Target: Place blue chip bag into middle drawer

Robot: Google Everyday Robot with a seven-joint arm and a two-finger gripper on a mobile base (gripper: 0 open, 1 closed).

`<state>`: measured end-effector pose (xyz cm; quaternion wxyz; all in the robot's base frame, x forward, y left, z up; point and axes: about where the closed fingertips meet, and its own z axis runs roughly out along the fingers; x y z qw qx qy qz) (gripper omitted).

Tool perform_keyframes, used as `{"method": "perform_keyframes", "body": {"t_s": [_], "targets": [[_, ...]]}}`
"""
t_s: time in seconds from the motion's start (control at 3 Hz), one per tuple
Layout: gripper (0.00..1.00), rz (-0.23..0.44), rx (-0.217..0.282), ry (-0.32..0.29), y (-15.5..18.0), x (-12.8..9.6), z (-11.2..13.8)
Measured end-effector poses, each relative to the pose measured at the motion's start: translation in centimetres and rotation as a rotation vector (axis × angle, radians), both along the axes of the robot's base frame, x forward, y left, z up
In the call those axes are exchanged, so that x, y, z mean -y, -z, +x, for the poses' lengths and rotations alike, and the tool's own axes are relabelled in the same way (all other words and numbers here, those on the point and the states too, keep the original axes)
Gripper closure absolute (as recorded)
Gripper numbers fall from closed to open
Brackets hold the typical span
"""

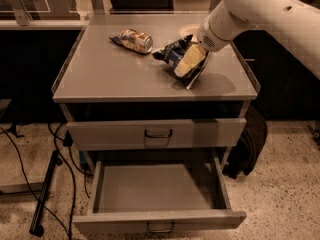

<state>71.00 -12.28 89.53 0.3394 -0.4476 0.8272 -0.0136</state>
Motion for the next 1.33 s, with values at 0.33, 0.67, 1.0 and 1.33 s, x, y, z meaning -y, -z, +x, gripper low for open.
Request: {"method": "perform_keyframes", "body": {"t_s": [0.33,0.67,1.0,1.33], "targets": [[0.00,0.019,-0.013,-0.012,0.6,-1.1,0.5],[0.00,0.027,-0.023,-0.010,1.6,-1.3,1.2],[0.00,0.030,-0.044,0.005,2.9,-1.3,1.9],[0.00,0.034,-0.065,0.017,4.1,-1.2,2.3]]}}
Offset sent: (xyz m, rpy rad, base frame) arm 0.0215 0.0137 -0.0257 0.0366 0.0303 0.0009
